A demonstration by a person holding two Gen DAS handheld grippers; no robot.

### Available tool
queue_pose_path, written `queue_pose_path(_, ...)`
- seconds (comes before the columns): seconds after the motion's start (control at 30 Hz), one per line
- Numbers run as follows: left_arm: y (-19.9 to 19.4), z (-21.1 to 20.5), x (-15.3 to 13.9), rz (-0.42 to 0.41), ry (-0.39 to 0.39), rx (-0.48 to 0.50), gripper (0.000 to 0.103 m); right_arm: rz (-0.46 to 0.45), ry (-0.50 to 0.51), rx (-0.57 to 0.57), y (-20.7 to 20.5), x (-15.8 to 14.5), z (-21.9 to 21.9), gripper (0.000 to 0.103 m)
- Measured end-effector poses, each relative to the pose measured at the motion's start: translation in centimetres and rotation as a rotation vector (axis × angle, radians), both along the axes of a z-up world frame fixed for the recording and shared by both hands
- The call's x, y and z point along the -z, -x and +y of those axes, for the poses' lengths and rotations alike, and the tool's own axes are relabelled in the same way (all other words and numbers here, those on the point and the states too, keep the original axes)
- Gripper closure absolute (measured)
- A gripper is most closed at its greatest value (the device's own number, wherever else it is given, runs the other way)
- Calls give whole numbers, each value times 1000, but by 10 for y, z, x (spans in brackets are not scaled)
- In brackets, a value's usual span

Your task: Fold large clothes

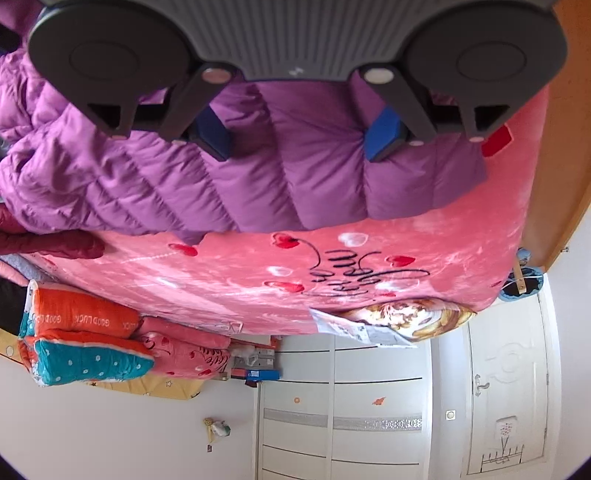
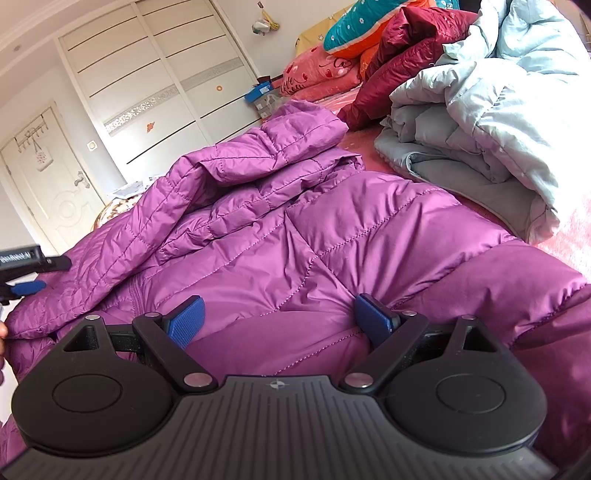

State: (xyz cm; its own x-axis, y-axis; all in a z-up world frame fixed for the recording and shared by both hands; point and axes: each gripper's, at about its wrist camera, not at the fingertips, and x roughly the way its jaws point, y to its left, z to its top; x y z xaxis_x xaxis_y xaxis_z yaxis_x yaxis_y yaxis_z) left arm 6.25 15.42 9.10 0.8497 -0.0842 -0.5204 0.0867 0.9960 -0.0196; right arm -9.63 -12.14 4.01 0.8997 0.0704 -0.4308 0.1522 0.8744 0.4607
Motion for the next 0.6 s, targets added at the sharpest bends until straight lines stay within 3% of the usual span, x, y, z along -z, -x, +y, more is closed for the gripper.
queue_pose_path(0.17,-3,0,15,3,-37,17,21,10,-3,-4,-2,-1,0,0)
queue_pose_path(0.33,-11,5,20,11,-17,35,20,72,10,-4,-7,-11,0,0)
queue_pose_path(0.47,-14,4,23,22,0,42,19,130,54,52,-12,-35,2,0)
queue_pose_path(0.6,-19,4,26,38,5,54,18,71,96,56,-21,-76,8,0)
